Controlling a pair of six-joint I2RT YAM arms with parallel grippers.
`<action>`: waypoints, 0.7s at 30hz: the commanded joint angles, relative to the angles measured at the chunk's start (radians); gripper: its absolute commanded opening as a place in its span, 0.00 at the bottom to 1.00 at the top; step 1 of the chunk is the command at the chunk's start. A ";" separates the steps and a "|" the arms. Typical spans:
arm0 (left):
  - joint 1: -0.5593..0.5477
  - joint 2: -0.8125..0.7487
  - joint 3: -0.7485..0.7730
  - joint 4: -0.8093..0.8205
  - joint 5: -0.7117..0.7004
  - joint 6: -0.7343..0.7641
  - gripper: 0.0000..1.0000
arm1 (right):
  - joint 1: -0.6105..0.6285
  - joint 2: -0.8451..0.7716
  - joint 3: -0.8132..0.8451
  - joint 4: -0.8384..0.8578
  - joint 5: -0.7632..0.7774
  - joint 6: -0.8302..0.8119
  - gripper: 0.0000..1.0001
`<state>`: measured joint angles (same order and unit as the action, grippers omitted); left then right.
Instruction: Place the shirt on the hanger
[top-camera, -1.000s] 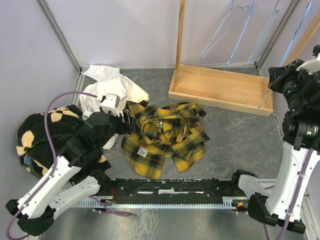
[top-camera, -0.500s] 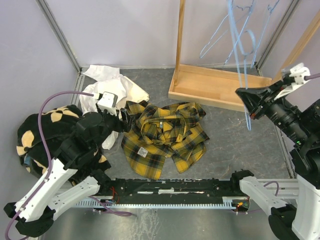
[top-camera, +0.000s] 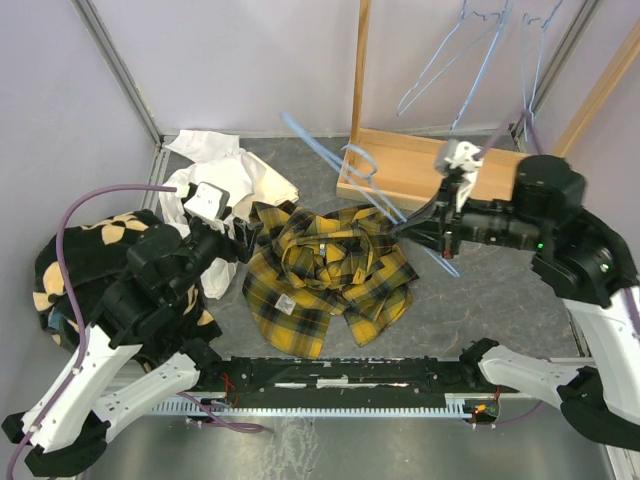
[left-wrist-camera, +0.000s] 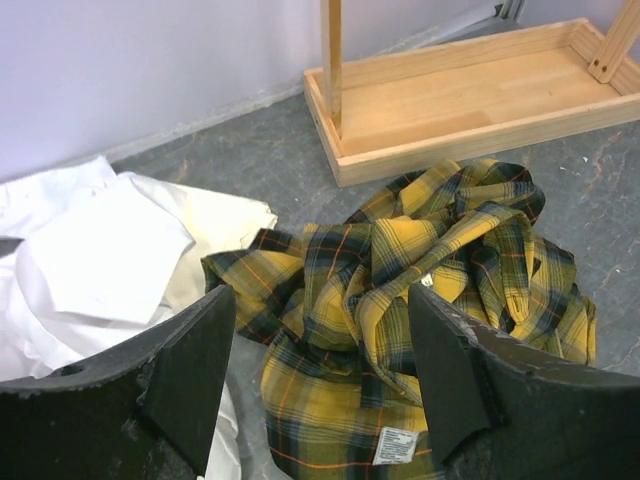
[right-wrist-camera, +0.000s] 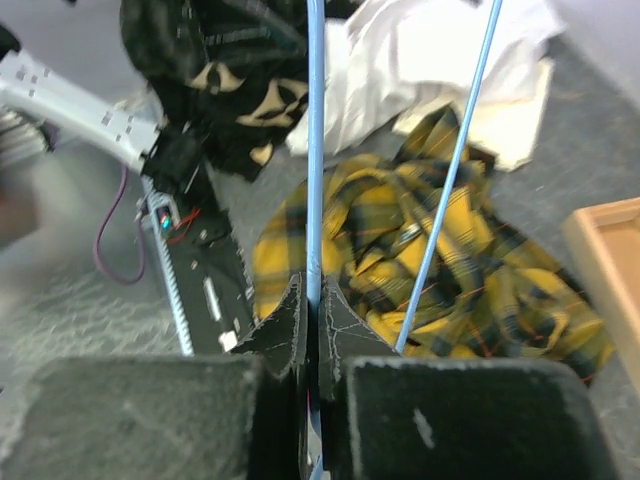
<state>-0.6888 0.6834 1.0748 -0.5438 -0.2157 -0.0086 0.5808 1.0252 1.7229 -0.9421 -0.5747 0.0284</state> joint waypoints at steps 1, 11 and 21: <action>0.005 -0.011 0.051 0.038 0.062 0.129 0.76 | 0.045 0.039 -0.062 -0.028 -0.085 -0.041 0.00; 0.005 0.005 0.061 -0.002 0.173 0.227 0.75 | 0.053 0.046 -0.279 0.083 -0.199 0.035 0.00; 0.005 0.085 0.103 -0.043 0.389 0.259 0.74 | 0.063 0.057 -0.361 0.124 -0.229 0.066 0.00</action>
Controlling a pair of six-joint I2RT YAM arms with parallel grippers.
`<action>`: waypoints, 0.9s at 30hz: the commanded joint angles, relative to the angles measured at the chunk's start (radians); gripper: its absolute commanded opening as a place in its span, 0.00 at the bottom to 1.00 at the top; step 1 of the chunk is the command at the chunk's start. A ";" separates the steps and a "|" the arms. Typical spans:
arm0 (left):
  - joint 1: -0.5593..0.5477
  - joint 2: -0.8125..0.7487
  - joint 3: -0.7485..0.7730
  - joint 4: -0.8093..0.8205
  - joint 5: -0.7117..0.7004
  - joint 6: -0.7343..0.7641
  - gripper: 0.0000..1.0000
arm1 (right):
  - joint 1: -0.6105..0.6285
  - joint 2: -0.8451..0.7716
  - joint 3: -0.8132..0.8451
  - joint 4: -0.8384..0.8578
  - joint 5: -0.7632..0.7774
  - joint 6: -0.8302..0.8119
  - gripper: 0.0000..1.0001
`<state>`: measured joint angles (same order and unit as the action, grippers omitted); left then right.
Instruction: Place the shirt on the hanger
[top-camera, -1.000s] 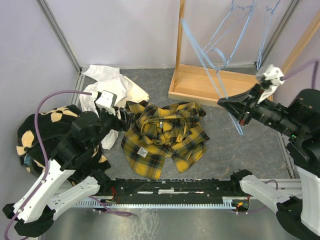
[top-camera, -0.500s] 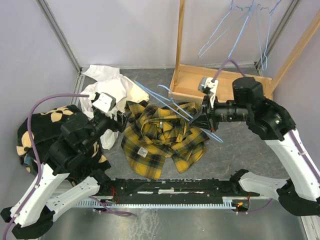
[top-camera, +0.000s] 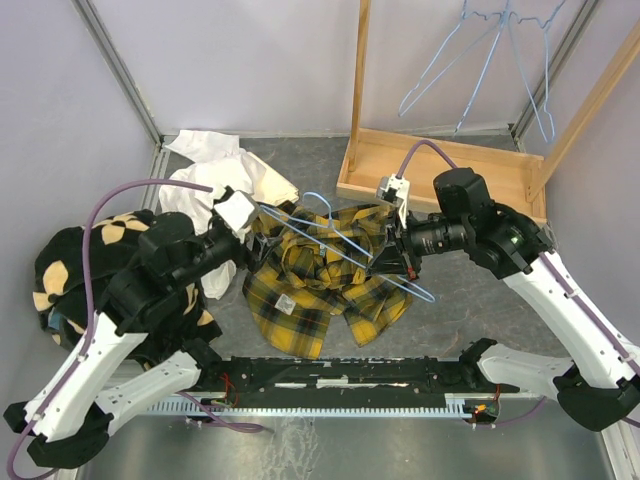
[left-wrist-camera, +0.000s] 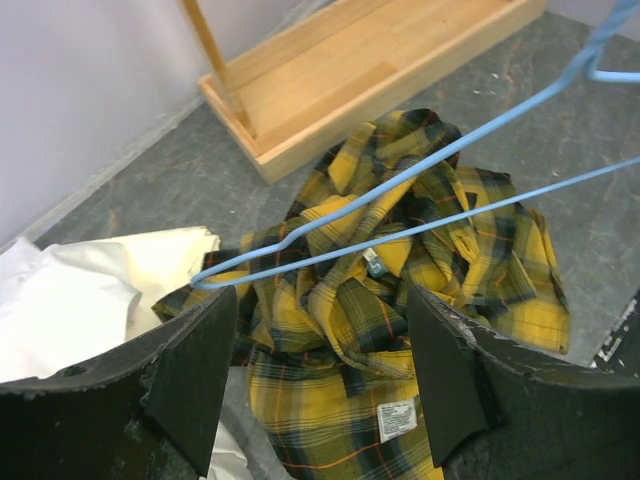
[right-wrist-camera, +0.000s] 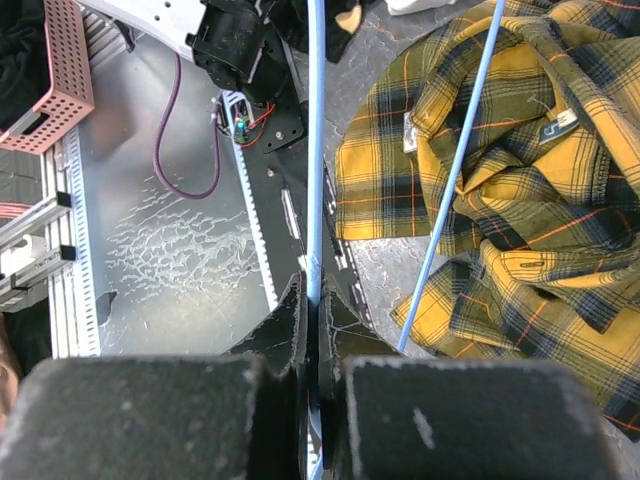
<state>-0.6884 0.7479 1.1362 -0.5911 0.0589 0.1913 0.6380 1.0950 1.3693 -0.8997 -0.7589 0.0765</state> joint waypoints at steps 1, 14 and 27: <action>0.004 0.025 0.042 0.003 0.128 0.062 0.75 | 0.006 -0.011 -0.009 0.082 -0.049 0.019 0.00; 0.003 0.062 0.040 0.003 0.243 0.070 0.72 | 0.007 0.021 0.001 0.053 -0.188 0.022 0.00; 0.003 0.088 0.049 0.035 0.287 0.067 0.68 | 0.011 0.044 0.009 0.051 -0.328 0.060 0.00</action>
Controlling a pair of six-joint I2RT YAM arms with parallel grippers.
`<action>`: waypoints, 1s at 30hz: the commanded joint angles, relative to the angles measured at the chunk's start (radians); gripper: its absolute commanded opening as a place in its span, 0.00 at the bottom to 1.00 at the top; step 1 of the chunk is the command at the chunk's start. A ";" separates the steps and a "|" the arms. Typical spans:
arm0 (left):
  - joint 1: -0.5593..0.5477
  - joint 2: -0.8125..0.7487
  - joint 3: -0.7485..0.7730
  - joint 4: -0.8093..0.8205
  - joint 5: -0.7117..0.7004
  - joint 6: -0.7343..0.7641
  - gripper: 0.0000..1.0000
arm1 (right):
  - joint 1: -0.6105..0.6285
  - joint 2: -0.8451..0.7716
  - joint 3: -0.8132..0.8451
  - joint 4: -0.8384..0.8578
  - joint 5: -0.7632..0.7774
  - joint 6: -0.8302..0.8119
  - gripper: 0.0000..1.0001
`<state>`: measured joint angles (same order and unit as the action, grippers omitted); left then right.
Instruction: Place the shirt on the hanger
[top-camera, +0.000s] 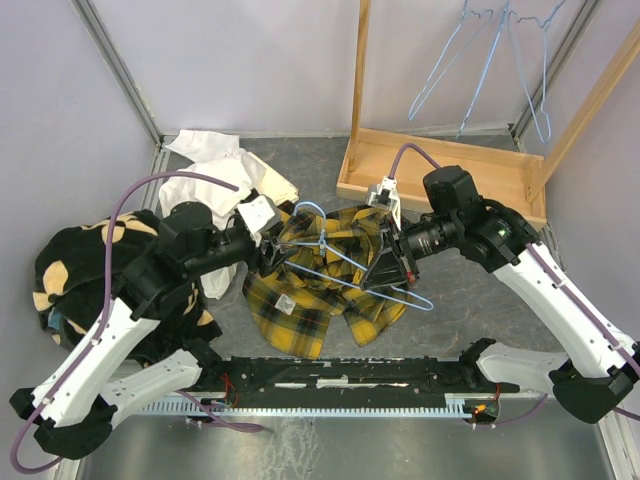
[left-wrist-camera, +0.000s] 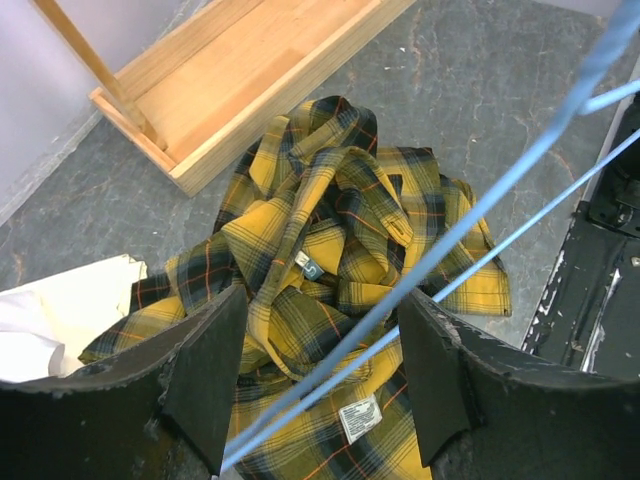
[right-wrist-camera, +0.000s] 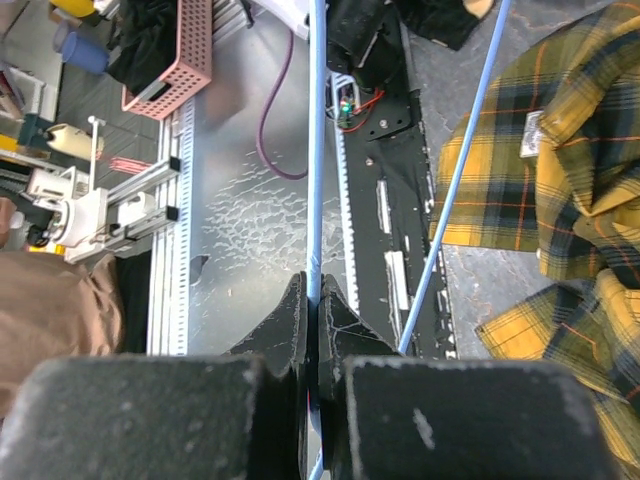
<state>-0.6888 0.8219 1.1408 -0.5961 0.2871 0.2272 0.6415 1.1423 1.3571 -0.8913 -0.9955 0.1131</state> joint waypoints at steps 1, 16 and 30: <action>0.003 0.017 0.045 0.039 0.075 0.028 0.66 | 0.008 -0.002 0.021 0.046 -0.096 0.029 0.00; 0.003 0.035 0.083 0.041 0.178 -0.070 0.03 | 0.010 0.062 0.136 -0.025 0.095 -0.019 0.04; 0.003 0.031 0.078 0.005 0.190 -0.045 0.03 | 0.010 0.150 0.285 -0.103 0.314 -0.187 0.33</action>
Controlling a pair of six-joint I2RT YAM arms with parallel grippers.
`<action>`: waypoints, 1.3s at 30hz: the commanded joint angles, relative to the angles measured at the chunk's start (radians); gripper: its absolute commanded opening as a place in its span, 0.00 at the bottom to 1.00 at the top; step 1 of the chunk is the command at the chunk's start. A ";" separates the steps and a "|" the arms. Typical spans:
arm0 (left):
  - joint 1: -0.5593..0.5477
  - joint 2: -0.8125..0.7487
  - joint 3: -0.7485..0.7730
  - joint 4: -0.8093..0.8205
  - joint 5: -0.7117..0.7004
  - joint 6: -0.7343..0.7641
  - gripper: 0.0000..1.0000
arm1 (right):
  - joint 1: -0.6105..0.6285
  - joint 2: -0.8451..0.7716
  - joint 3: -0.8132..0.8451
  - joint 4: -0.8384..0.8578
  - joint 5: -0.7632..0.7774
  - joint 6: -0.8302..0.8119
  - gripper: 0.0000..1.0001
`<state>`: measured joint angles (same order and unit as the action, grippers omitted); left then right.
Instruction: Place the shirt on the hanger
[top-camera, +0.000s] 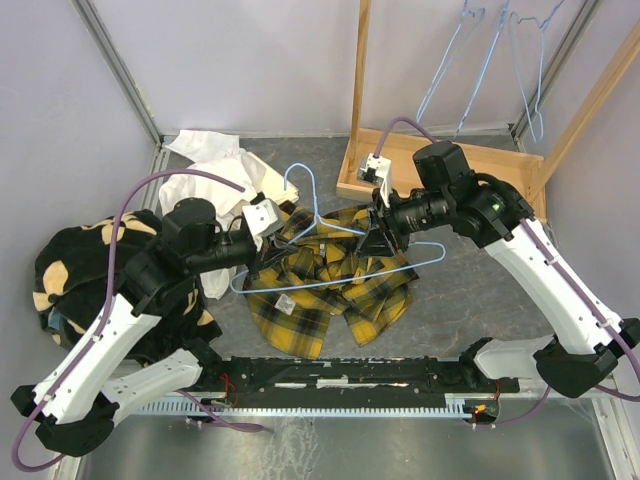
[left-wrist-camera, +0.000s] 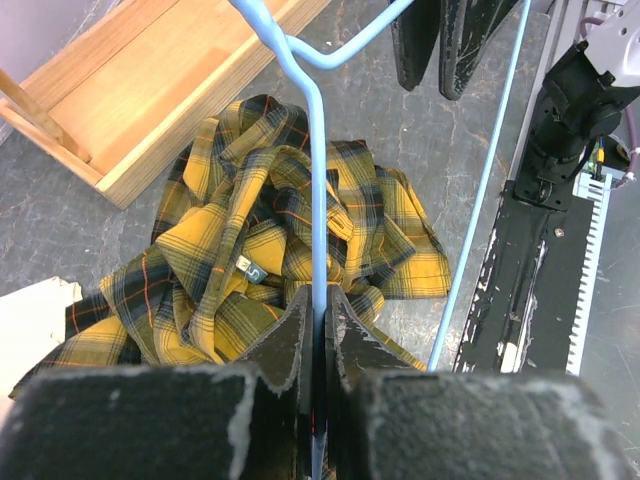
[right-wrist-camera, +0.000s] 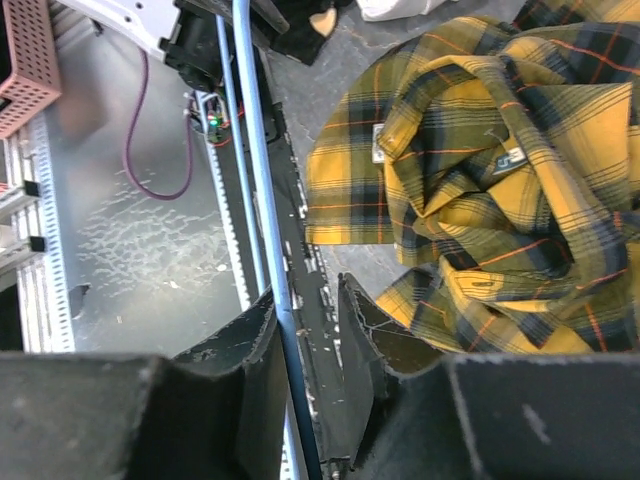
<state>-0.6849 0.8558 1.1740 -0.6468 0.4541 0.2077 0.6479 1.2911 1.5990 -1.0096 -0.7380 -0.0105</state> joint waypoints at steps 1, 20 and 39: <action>-0.001 -0.001 0.044 0.053 0.024 -0.023 0.03 | 0.002 0.000 0.044 0.021 0.061 -0.074 0.35; -0.001 0.043 0.052 0.028 0.058 0.013 0.03 | 0.003 0.068 0.089 0.135 -0.074 -0.110 0.53; 0.000 0.033 0.032 0.012 0.057 0.004 0.03 | 0.004 0.063 0.125 0.093 -0.076 -0.117 0.48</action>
<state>-0.6849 0.9077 1.1831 -0.6567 0.4820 0.2092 0.6487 1.3827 1.6897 -0.9295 -0.7929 -0.1249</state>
